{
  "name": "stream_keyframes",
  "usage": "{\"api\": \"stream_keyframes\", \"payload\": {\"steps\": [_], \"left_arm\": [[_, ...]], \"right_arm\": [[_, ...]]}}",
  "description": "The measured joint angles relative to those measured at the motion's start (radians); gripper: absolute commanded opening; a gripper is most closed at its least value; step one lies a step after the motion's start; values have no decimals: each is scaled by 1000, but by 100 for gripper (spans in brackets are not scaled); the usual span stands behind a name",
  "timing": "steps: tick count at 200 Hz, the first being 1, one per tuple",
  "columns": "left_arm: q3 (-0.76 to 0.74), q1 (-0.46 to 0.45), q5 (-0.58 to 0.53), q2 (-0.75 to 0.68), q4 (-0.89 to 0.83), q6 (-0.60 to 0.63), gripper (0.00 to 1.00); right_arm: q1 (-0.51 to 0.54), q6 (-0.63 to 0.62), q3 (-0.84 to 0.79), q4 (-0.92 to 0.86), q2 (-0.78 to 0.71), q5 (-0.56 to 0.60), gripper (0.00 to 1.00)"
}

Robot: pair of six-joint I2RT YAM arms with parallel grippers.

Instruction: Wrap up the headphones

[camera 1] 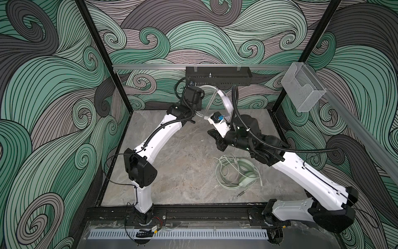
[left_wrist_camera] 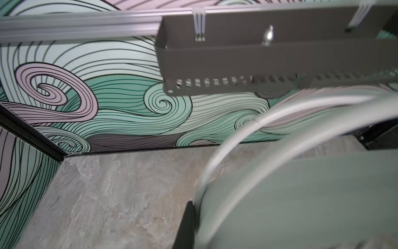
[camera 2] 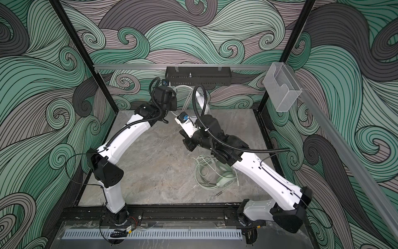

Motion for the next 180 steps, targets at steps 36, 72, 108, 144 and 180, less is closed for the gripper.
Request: {"api": "stream_keyframes", "payload": {"steps": [36, 72, 108, 144, 180], "left_arm": [[-230, -20, 3, -146, 71, 128, 0], [-369, -26, 6, -289, 84, 214, 0], [-396, -40, 6, -323, 52, 195, 0], [-349, -47, 10, -288, -33, 91, 0], [-282, -49, 48, -245, -105, -23, 0]], "right_arm": [[-49, -18, 28, -43, 9, -2, 0], [-83, -61, 31, -49, 5, -3, 0], [-52, -95, 35, -49, 1, -32, 0], [29, -118, 63, -67, 6, -44, 0], [64, -110, 72, -63, 15, -68, 0]]}}
